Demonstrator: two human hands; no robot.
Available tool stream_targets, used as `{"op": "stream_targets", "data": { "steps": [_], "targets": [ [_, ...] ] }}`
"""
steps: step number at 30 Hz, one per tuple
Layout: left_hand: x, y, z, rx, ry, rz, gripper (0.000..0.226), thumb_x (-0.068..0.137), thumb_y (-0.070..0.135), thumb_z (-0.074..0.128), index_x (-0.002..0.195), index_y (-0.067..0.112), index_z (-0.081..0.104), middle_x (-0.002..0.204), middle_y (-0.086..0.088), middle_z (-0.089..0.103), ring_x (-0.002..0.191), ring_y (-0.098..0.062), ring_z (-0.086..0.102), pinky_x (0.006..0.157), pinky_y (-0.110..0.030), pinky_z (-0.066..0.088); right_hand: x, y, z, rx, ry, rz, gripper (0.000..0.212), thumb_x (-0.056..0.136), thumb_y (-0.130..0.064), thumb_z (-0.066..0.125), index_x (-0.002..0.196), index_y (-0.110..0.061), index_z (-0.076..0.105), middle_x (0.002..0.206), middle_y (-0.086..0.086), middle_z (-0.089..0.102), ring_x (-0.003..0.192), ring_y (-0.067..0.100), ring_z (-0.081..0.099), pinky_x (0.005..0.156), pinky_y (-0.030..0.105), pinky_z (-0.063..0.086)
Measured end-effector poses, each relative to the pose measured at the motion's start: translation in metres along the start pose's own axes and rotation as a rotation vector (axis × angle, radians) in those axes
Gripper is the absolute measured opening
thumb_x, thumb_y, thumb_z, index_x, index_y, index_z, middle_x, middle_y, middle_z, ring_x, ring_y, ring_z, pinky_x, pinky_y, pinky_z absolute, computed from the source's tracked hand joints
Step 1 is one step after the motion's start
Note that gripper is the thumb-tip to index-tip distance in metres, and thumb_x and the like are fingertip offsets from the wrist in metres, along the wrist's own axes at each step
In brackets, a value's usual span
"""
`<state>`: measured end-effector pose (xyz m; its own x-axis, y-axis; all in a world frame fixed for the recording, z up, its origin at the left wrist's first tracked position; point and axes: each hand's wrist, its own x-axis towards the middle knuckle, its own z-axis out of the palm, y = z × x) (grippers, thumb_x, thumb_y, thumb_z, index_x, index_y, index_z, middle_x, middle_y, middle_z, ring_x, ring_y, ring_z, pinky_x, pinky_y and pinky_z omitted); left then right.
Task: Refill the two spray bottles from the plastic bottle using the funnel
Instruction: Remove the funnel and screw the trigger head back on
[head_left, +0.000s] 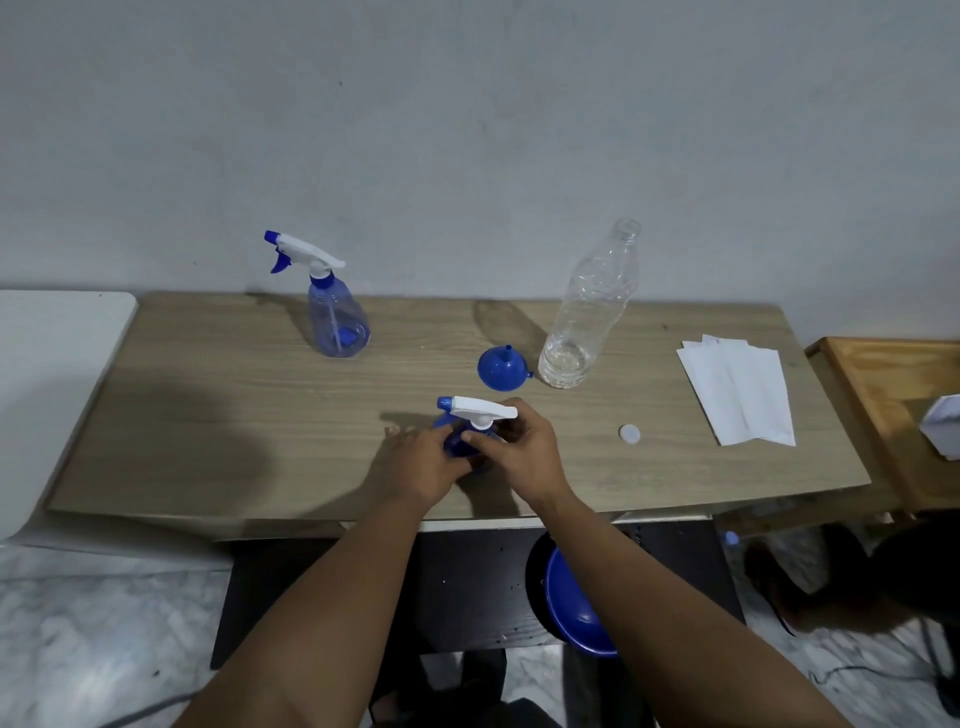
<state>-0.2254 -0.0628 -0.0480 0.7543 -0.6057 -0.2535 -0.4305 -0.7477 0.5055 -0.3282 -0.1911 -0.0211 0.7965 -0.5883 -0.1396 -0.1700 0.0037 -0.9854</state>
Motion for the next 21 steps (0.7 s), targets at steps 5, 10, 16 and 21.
{"op": "stream_targets", "data": {
  "steps": [5,10,16,21],
  "targets": [
    [-0.001,0.001,-0.003,0.027,0.007,0.023,0.068,0.067,0.079,0.044,0.125,0.046,0.057,0.095,0.006,0.075,0.098,-0.024,0.067,0.113,-0.05,0.024,0.002,-0.003,-0.002,0.032,-0.034,0.012,0.049,0.079,0.004,0.085,0.122,-0.013,0.068,0.113,0.01,0.077,0.107,0.025,0.074,0.095,0.04,0.06],
    [0.001,-0.001,0.003,0.013,0.038,0.027,0.061,0.071,0.066,0.06,0.128,0.051,0.047,0.093,0.007,0.076,0.095,-0.023,0.069,0.114,-0.054,0.022,0.0,-0.004,0.003,-0.052,0.043,0.003,0.033,0.074,-0.01,0.093,0.094,-0.012,0.066,0.086,-0.002,0.075,0.082,0.014,0.071,0.076,0.036,0.06],
    [0.004,-0.006,0.01,0.027,0.053,0.003,0.063,0.069,0.076,0.052,0.125,0.048,0.05,0.091,0.006,0.076,0.092,-0.023,0.069,0.112,-0.052,0.025,-0.001,-0.002,-0.004,-0.041,-0.056,-0.057,0.032,0.086,-0.002,0.081,0.116,-0.011,0.073,0.103,0.003,0.078,0.098,0.018,0.074,0.087,0.027,0.056],
    [-0.001,0.005,0.001,-0.03,0.019,-0.007,0.047,0.073,0.058,0.063,0.117,0.043,0.058,0.093,0.008,0.075,0.096,-0.022,0.068,0.114,-0.053,0.021,0.004,-0.002,0.0,-0.107,-0.027,-0.033,0.025,0.079,-0.012,0.089,0.099,-0.016,0.074,0.091,-0.003,0.078,0.087,0.013,0.074,0.079,0.026,0.058]
  ]
}}
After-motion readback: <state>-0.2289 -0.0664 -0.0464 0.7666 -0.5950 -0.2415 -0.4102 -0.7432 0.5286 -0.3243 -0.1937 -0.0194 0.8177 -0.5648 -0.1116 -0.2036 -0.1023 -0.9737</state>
